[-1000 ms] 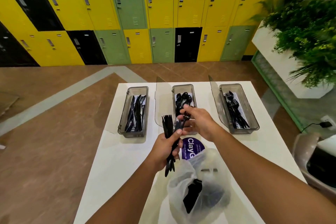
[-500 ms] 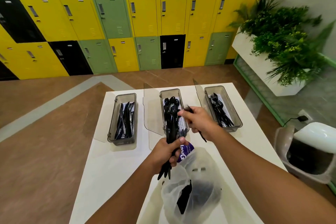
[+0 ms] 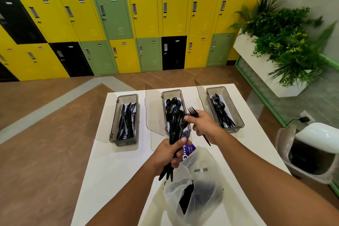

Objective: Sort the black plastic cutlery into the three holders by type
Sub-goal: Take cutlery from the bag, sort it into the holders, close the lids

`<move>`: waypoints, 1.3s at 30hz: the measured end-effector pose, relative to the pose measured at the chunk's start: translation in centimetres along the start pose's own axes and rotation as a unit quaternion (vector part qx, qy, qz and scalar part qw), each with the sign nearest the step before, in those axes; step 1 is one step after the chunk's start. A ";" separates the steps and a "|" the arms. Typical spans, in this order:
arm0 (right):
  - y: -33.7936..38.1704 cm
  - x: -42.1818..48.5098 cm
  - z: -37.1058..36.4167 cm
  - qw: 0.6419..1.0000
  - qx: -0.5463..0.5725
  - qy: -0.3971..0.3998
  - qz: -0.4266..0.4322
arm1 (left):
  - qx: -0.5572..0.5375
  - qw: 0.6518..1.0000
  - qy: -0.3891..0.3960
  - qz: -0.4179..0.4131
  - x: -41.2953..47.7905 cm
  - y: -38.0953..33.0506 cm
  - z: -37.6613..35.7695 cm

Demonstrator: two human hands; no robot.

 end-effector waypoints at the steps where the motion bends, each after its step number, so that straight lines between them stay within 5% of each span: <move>1: -0.2 -0.2 -0.1 1.000 0.009 0.010 -0.009 | -0.003 1.000 0.006 0.002 0.0 -0.1 -0.2; 6: -0.9 -1.1 -0.9 0.991 0.094 0.068 -0.069 | 0.005 1.000 0.017 0.000 0.0 -0.4 -1.1; 16: 3.4 2.1 8.1 0.943 0.309 -0.121 -0.014 | -0.003 1.000 0.005 0.003 1.3 -0.7 -1.9; 28: -4.4 6.8 15.3 0.972 -0.009 -0.139 -0.188 | -0.037 0.998 -0.020 0.048 4.7 1.1 -1.8; 39: -5.6 11.9 17.1 0.975 -0.064 -0.179 -0.113 | -0.036 0.998 -0.025 0.045 4.9 1.3 -0.8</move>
Point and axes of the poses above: each hand's wrist, its own x-axis towards the middle knuckle, its own z-axis out of the back of the hand, y = z × x, the point moved 6 cm from there along x, towards the middle knuckle, and after that the axes turned 3 degrees about x, right-handed, at the moved point
